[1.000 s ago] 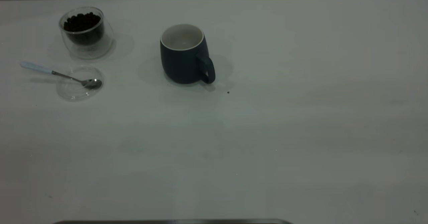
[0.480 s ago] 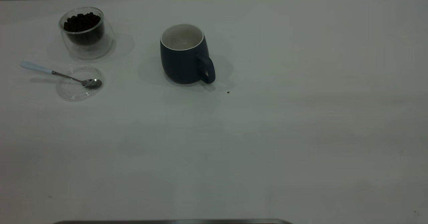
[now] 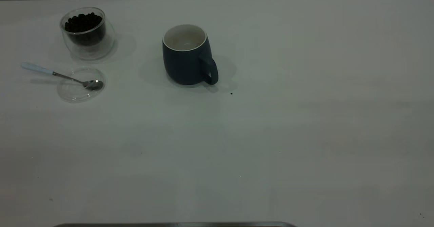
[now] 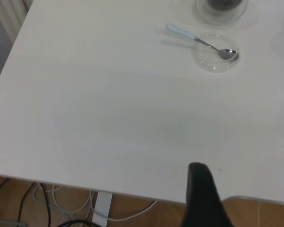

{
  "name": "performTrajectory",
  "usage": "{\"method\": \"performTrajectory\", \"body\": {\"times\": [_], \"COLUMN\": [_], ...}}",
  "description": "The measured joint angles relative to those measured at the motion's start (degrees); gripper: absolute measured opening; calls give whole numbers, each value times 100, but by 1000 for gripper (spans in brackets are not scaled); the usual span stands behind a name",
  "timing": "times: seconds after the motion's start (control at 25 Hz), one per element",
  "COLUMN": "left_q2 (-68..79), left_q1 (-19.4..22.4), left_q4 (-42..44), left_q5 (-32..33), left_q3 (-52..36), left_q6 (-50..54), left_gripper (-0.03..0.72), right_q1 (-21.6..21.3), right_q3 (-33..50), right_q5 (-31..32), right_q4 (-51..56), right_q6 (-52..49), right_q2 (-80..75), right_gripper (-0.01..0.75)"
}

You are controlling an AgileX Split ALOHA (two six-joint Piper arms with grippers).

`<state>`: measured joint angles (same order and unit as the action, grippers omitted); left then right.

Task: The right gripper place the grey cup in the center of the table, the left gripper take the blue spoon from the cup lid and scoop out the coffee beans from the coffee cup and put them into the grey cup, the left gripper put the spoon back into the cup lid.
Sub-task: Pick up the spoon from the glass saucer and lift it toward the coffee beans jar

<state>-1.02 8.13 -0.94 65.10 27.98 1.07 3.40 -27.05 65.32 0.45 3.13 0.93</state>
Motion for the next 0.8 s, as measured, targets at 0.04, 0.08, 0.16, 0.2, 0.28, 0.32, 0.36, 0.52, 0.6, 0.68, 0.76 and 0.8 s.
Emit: {"method": "performTrajectory", "body": {"times": [0.04, 0.08, 0.16, 0.2, 0.28, 0.32, 0.36, 0.52, 0.6, 0.68, 0.76, 0.8], "left_q2": [0, 0, 0, 0, 0, 0, 0, 0, 0, 0, 0, 0], "left_q1": [-4, -1, -1, -1, -1, -1, -1, -1, -1, -1, -1, -1], "left_q4": [0, 0, 0, 0, 0, 0, 0, 0, 0, -7, -34, -54], "left_q5": [0, 0, 0, 0, 0, 0, 0, 0, 0, 0, 0, 0], "left_q3": [0, 0, 0, 0, 0, 0, 0, 0, 0, 0, 0, 0], "left_q6": [0, 0, 0, 0, 0, 0, 0, 0, 0, 0, 0, 0], "left_gripper": [534, 534, 534, 534, 534, 534, 534, 534, 534, 534, 534, 534], "right_q1": [0, 0, 0, 0, 0, 0, 0, 0, 0, 0, 0, 0], "right_q3": [0, 0, 0, 0, 0, 0, 0, 0, 0, 0, 0, 0], "right_q5": [0, 0, 0, 0, 0, 0, 0, 0, 0, 0, 0, 0], "right_q4": [0, 0, 0, 0, 5, 5, 5, 5, 5, 5, 5, 5], "right_q6": [0, 0, -2, -2, -2, -2, -2, -2, -2, -2, -2, -7], "right_q2": [0, 0, 0, 0, 0, 0, 0, 0, 0, 0, 0, 0], "right_gripper": [402, 402, 402, 402, 402, 402, 402, 402, 402, 402, 402, 402]}}
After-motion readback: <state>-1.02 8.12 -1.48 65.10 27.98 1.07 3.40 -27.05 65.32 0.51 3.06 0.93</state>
